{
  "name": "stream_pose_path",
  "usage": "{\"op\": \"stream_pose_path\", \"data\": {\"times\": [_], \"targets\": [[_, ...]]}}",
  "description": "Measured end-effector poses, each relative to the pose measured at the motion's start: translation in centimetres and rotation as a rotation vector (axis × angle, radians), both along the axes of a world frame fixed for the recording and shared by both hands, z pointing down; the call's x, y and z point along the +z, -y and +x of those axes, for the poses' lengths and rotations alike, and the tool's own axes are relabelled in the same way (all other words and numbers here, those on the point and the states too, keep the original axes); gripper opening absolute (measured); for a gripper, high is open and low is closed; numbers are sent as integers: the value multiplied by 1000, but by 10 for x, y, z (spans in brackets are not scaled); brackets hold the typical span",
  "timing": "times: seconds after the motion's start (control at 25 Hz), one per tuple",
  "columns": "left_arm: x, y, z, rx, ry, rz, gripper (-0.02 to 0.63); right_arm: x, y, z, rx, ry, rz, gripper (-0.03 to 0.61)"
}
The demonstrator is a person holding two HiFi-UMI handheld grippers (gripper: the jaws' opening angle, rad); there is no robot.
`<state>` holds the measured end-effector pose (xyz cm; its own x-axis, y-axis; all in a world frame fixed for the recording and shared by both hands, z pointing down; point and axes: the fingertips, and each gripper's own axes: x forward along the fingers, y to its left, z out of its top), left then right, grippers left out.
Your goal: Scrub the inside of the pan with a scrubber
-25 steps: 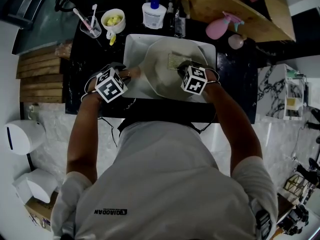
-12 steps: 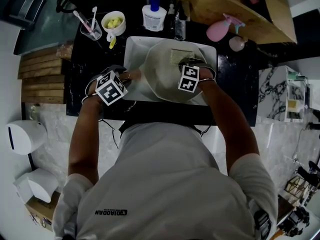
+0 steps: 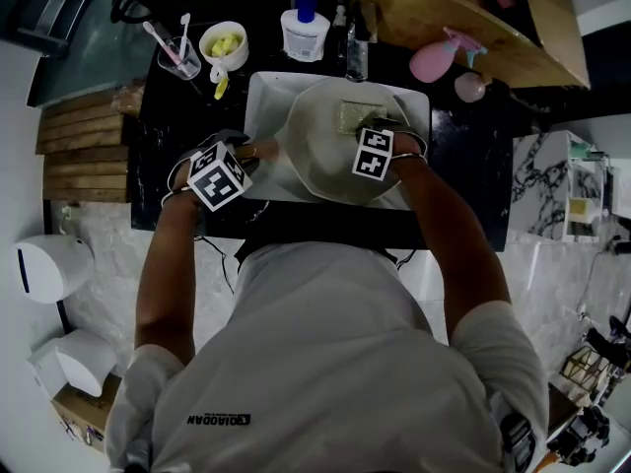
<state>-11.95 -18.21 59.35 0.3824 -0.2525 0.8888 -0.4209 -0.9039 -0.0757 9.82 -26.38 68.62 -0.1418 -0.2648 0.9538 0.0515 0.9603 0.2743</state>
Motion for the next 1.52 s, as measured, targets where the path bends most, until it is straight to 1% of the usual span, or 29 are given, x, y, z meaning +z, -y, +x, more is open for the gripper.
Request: {"op": "stream_pose_path", "data": {"times": [0.16, 0.4, 0.8, 1.16, 1.4, 1.52], "targets": [[0, 0, 0, 0, 0, -6, 201, 1, -7, 2, 10, 0, -46, 57], [0, -1, 1, 2, 0, -5, 201, -1, -26, 6, -8, -2, -119, 57], [0, -1, 0, 3, 1, -6, 199, -1, -62, 11, -37, -7, -210, 57], [0, 0, 0, 3, 3, -1, 199, -2, -89, 6, -23, 4, -305, 57], [0, 0, 0, 6, 5, 11, 199, -3, -110, 0, -23, 6, -386, 57], [0, 0, 0, 10, 3, 13, 199, -4, -118, 1, -7, -7, -451, 57]]}}
